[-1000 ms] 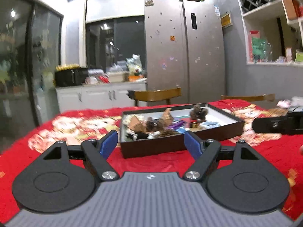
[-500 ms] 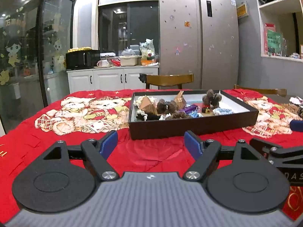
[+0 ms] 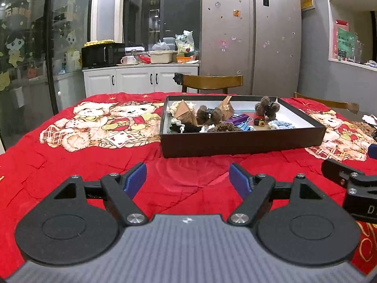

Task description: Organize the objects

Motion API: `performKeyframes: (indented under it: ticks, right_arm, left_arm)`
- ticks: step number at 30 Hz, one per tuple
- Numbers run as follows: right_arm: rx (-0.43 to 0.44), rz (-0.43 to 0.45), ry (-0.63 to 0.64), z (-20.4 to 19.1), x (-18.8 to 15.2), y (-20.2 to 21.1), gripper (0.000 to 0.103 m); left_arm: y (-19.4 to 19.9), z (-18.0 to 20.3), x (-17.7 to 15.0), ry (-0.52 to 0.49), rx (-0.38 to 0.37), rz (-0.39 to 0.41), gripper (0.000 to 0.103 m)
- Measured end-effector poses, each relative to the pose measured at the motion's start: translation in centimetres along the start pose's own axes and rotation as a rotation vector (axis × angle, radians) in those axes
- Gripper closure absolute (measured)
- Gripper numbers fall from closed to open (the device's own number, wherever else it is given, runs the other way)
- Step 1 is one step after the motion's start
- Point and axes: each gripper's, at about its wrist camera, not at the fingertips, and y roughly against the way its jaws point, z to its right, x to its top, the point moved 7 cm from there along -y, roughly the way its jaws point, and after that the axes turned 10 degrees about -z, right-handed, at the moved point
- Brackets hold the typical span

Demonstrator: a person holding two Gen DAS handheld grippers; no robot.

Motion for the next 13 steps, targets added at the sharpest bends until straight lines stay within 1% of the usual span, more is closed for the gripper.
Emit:
performKeyframes:
  ticks: [6, 13]
  right_arm:
    - [-0.008, 0.001, -0.032, 0.64, 0.08, -0.03, 0.000]
    - [-0.007, -0.007, -0.028, 0.53, 0.03, -0.12, 0.000]
  left_arm:
    - [0.09, 0.23, -0.01, -0.009, -0.005, 0.004, 0.022]
    - [-0.36, 0.62, -0.23, -0.020, -0.031, -0.032, 0.022]
